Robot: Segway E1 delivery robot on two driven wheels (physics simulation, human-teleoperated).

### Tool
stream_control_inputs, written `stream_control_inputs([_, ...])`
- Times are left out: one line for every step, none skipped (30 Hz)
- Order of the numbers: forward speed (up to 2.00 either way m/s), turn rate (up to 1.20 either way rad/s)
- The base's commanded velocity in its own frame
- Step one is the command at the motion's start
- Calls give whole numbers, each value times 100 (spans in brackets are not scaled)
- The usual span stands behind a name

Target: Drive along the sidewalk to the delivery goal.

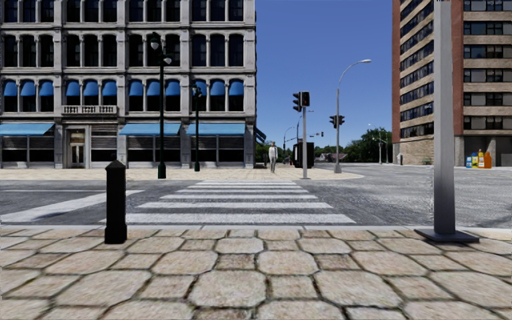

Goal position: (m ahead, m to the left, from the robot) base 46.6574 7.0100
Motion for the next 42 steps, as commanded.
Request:
stream_control_inputs([200,-1])
stream_control_inputs([200,-1])
stream_control_inputs([200,-1])
stream_control_inputs([200,-1])
stream_control_inputs([200,-1])
stream_control_inputs([200,-1])
stream_control_inputs([200,-1])
stream_control_inputs([200,-1])
stream_control_inputs([200,-1])
stream_control_inputs([200,-1])
stream_control_inputs([200,-1])
stream_control_inputs([200,-1])
stream_control_inputs([200,-1])
stream_control_inputs([200,-1])
stream_control_inputs([200,-1])
stream_control_inputs([200,-1])
stream_control_inputs([200,-1])
stream_control_inputs([200,-1])
stream_control_inputs([200,-1])
stream_control_inputs([200,-1])
stream_control_inputs([200,-1])
stream_control_inputs([200,0])
stream_control_inputs([200,0])
stream_control_inputs([200,0])
stream_control_inputs([200,0])
stream_control_inputs([200,0])
stream_control_inputs([200,0])
stream_control_inputs([200,0])
stream_control_inputs([200,0])
stream_control_inputs([200,0])
stream_control_inputs([200,0])
stream_control_inputs([200,0])
stream_control_inputs([200,0])
stream_control_inputs([200,10])
stream_control_inputs([200,10])
stream_control_inputs([200,14])
stream_control_inputs([200,18])
stream_control_inputs([200,30])
stream_control_inputs([200,36])
stream_control_inputs([200,36])
stream_control_inputs([200,39])
stream_control_inputs([200,40])
